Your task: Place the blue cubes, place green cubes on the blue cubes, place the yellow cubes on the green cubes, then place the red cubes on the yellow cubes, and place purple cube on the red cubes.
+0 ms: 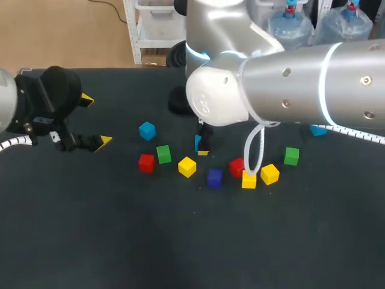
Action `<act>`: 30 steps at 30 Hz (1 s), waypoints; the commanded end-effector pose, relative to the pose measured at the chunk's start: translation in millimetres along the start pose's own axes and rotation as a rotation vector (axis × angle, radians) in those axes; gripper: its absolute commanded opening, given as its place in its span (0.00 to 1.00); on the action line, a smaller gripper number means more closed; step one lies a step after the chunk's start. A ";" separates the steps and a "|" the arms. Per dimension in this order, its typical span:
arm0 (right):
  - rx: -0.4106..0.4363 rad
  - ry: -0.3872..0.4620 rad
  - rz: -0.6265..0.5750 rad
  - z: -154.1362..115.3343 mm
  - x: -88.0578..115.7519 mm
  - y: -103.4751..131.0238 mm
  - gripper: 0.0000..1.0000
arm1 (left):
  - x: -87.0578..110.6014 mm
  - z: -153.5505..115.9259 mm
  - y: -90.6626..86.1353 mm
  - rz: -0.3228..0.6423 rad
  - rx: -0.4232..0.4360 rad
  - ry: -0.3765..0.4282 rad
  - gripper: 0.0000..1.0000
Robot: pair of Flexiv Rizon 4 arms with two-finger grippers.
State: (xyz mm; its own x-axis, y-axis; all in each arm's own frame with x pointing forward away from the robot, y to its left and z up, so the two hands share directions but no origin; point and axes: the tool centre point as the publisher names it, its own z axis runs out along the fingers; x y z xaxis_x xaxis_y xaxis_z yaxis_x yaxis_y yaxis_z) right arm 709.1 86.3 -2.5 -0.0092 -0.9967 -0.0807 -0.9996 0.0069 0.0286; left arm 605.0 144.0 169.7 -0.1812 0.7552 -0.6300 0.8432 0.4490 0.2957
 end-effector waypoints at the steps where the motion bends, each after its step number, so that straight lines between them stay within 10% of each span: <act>1: -0.005 -0.008 -0.019 -8.9 7.1 1.3 1.00 | 0.3 -0.2 0.8 0.001 0.002 0.000 1.00; 30: 0.053 -0.037 -0.180 -67.1 162.9 1.2 1.00 | 0.3 -0.2 0.8 0.001 0.002 0.000 1.00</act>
State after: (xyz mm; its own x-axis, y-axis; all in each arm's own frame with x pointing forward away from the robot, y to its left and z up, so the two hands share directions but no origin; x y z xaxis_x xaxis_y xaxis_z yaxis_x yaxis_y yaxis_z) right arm 714.1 -58.0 50.5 0.1687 -0.9833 -0.0688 -0.9853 -0.1702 0.0166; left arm 605.0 144.0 169.7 -0.1812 0.7552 -0.6300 0.8432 0.4490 0.2957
